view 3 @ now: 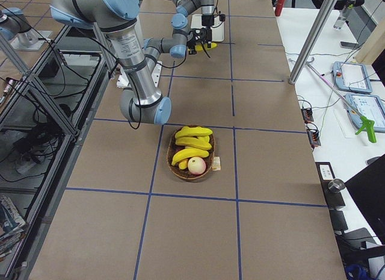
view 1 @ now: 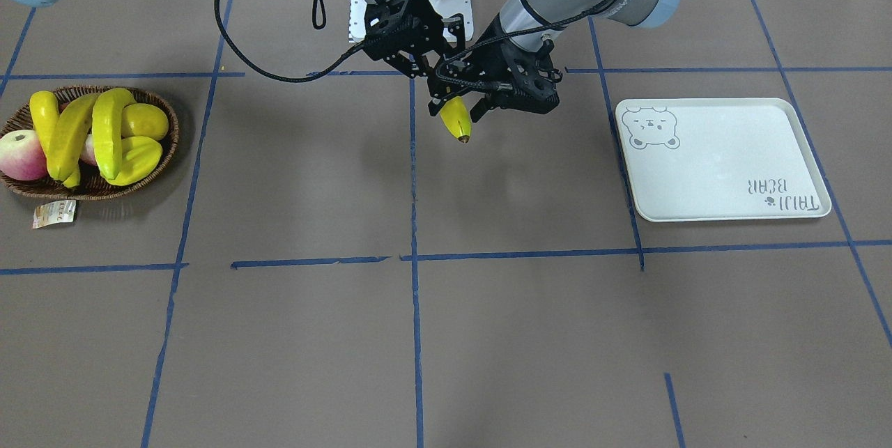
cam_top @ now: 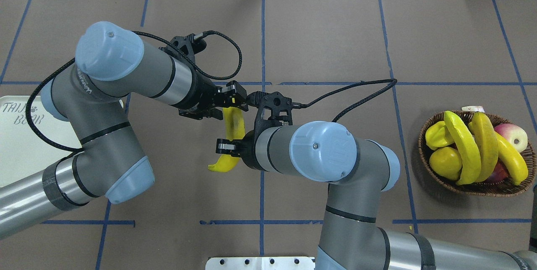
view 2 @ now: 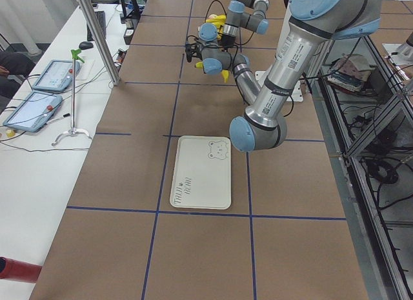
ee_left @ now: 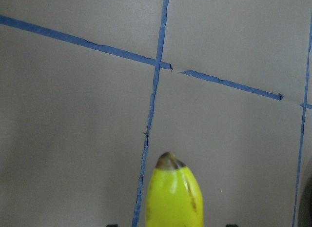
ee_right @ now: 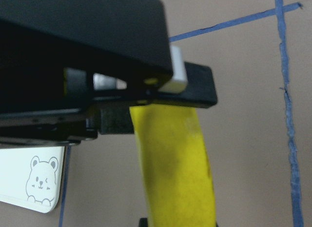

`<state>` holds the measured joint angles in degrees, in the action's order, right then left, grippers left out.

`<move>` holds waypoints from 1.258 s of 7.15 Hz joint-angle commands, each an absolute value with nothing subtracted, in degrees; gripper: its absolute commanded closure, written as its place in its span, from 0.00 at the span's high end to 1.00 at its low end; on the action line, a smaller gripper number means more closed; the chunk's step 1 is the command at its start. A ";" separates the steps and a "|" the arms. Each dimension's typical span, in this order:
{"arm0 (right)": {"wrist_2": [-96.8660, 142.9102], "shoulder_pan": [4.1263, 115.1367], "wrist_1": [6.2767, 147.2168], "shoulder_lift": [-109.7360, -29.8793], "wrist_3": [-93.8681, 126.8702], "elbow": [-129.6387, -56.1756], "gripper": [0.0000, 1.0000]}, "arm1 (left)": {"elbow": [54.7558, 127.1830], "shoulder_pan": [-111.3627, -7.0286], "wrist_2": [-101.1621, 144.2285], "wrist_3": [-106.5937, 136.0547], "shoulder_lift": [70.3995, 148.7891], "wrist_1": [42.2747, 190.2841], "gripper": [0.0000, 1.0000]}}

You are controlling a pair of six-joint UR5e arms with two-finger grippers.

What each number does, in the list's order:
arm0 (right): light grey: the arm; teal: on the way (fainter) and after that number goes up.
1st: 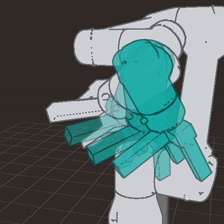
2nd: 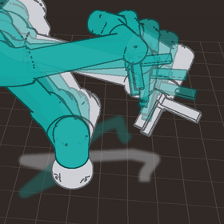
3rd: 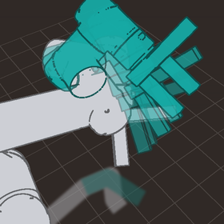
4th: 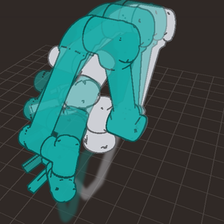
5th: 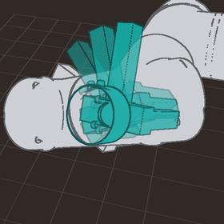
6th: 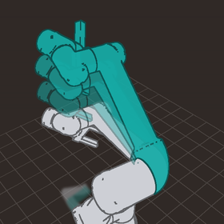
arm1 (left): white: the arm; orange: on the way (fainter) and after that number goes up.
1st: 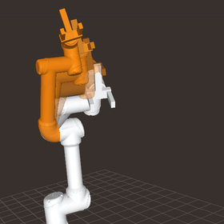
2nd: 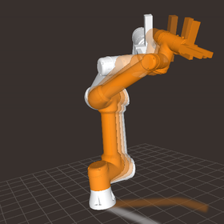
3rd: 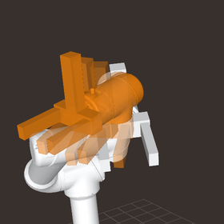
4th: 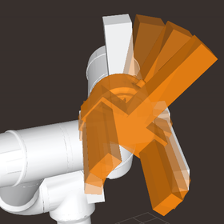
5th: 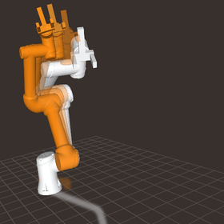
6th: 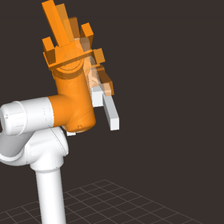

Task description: Transfer all bananas from basket to plate

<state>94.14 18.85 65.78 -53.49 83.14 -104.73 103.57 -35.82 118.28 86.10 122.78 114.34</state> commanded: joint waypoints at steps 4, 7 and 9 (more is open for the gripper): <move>94.13 18.81 65.74 -53.53 83.06 -104.77 0.14 | 103.80 -35.68 118.39 85.70 122.52 114.43 0.00; 93.96 18.81 65.74 -53.44 83.06 -104.85 0.99 | 104.68 -35.68 118.39 85.43 122.17 114.35 0.00; 94.22 18.90 65.83 -53.44 82.97 -105.81 0.99 | 104.68 -35.86 118.39 85.43 121.99 114.35 0.00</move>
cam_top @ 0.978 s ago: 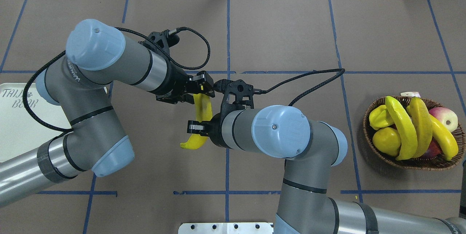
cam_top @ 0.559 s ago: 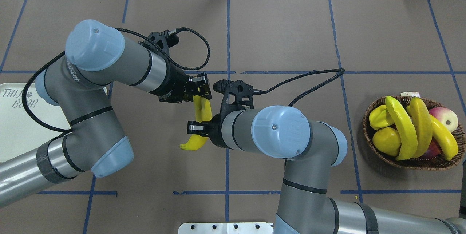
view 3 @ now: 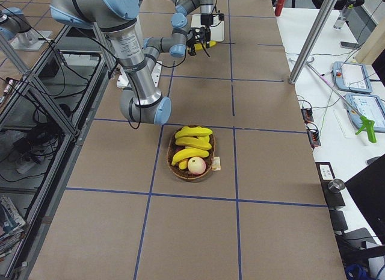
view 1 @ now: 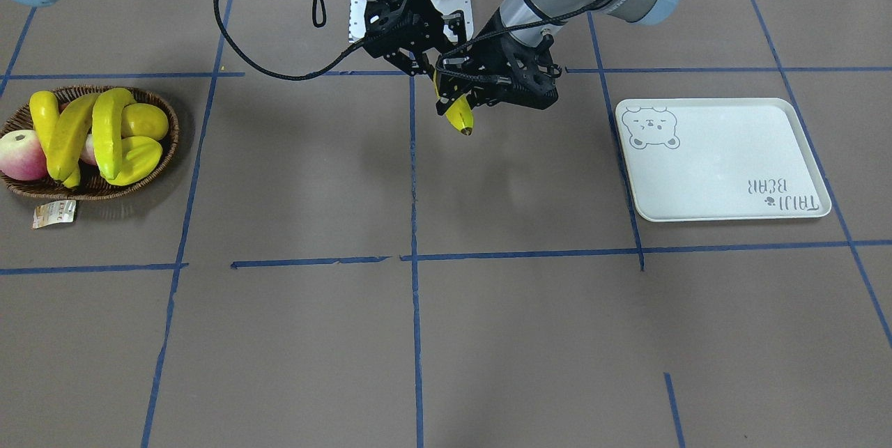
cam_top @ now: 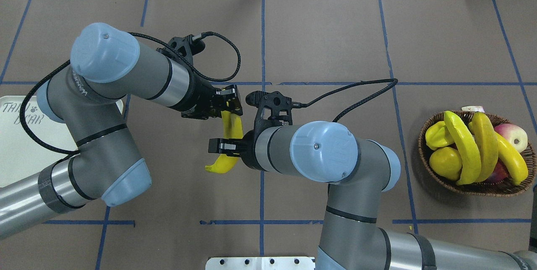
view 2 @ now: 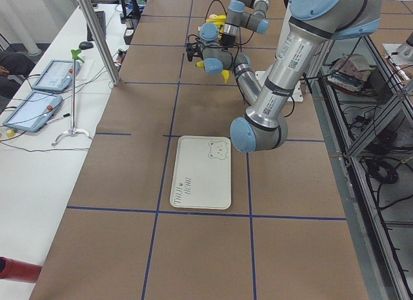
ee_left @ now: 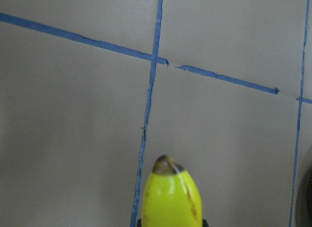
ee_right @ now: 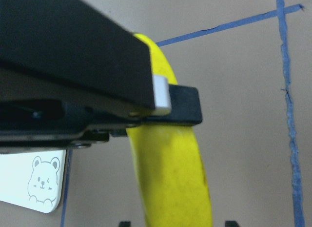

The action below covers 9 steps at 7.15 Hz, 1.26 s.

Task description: Transfer all bananas from basket to plate

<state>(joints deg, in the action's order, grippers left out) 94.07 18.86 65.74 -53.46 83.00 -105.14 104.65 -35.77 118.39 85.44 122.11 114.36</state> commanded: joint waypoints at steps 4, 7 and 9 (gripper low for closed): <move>96.75 19.34 69.67 -57.81 82.97 -111.67 0.99 | 104.07 -38.30 117.86 85.43 118.31 112.33 0.00; 98.26 19.77 87.22 -59.85 82.62 -120.75 0.99 | 106.51 -42.17 117.77 83.24 115.93 103.31 0.00; 101.57 22.92 98.12 -60.21 80.78 -123.48 0.99 | 110.55 -44.64 117.77 83.32 110.33 94.69 0.00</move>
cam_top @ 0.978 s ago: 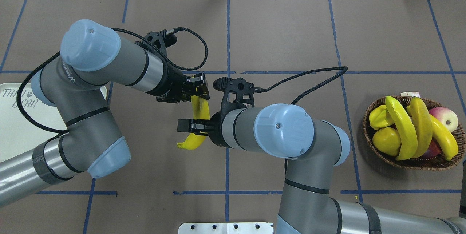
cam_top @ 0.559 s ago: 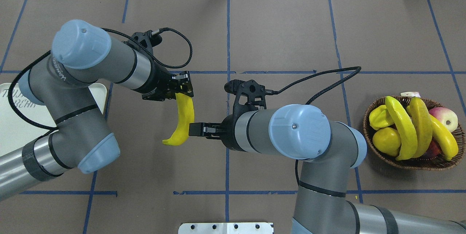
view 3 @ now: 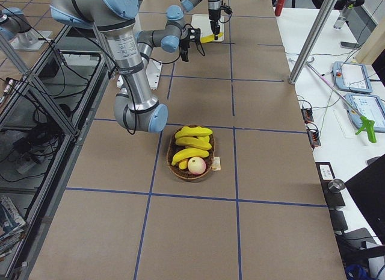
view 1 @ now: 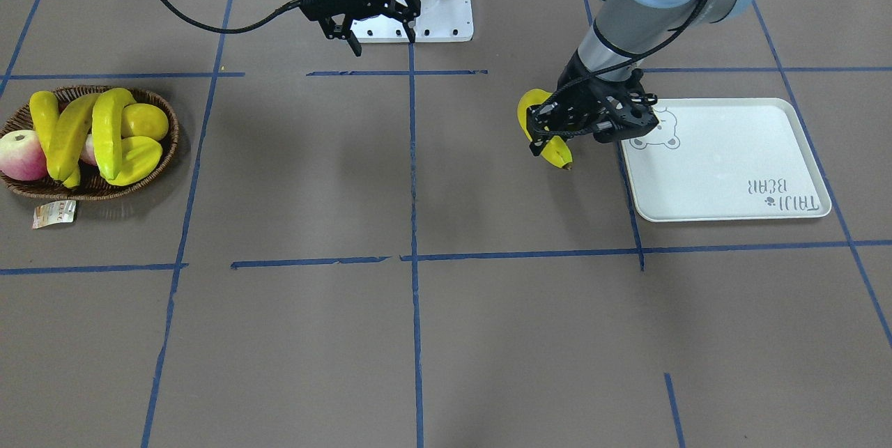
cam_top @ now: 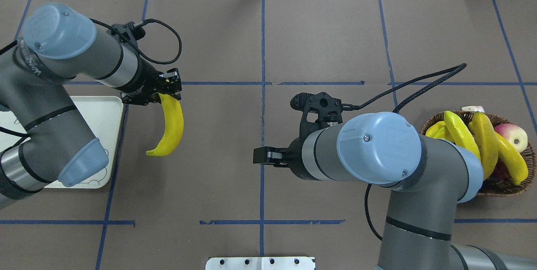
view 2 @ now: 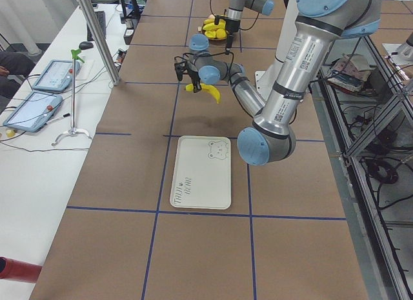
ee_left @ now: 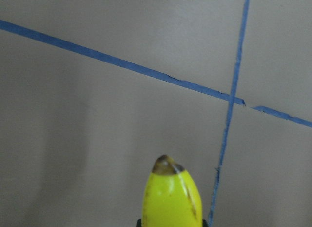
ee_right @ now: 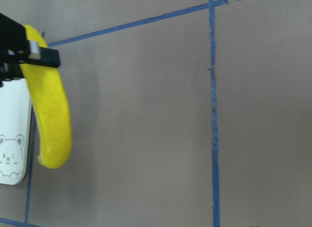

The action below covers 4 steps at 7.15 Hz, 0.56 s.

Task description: Transfer all bananas from basket to plate

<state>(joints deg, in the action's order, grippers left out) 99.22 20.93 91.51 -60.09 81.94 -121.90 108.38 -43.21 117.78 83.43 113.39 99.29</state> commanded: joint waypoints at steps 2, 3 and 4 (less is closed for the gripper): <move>105.89 27.31 102.20 -61.42 76.06 -123.58 0.99 | 110.74 -47.36 117.86 82.88 104.09 94.13 0.00; 107.91 29.77 103.70 -62.74 70.81 -123.57 0.99 | 111.61 -48.59 117.95 78.79 100.84 94.48 0.00; 111.32 33.10 103.62 -65.02 66.40 -123.57 0.99 | 113.10 -50.78 118.30 74.92 96.29 95.00 0.00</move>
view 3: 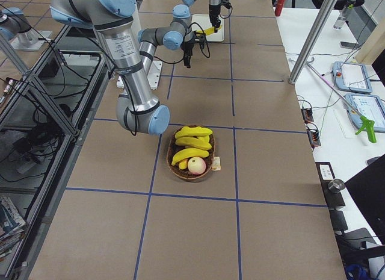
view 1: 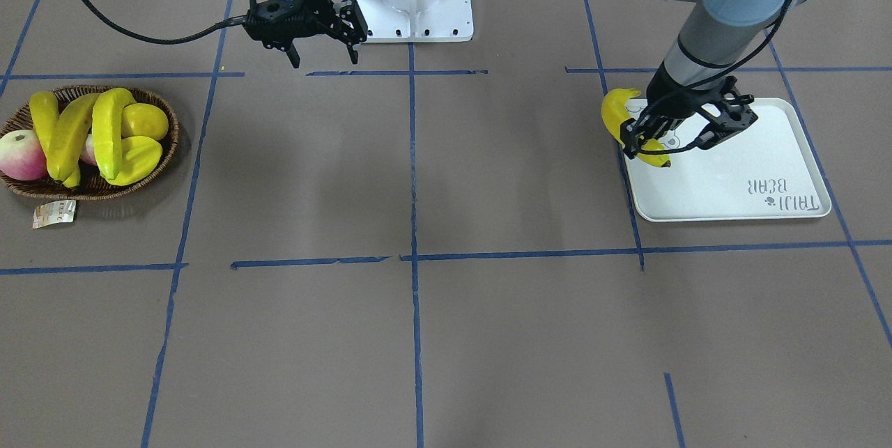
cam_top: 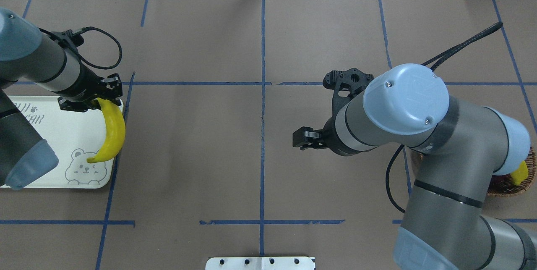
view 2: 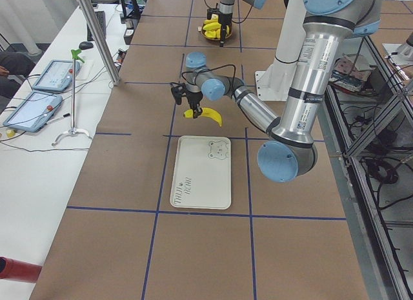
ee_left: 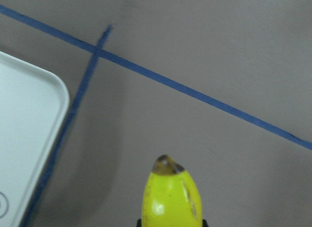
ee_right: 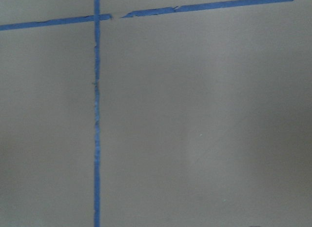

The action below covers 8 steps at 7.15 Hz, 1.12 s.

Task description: Transfer all bananas from basket to plate

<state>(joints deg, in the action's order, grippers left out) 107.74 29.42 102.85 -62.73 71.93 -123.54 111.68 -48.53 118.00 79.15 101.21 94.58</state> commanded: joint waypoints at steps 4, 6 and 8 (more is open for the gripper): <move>123.72 47.60 103.18 -75.03 42.86 -123.57 0.99 | 108.49 -62.39 118.65 57.34 86.67 104.72 0.00; 125.59 53.41 103.18 -80.40 32.13 -123.57 0.99 | 99.72 -63.37 118.65 57.47 85.53 115.78 0.00; 125.60 54.23 103.18 -81.03 31.11 -123.57 0.99 | 96.33 -63.28 118.65 69.64 85.52 123.20 0.00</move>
<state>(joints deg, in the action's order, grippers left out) 125.43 53.43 103.18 -80.30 32.44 -123.54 98.54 -63.22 118.65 63.12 85.71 118.67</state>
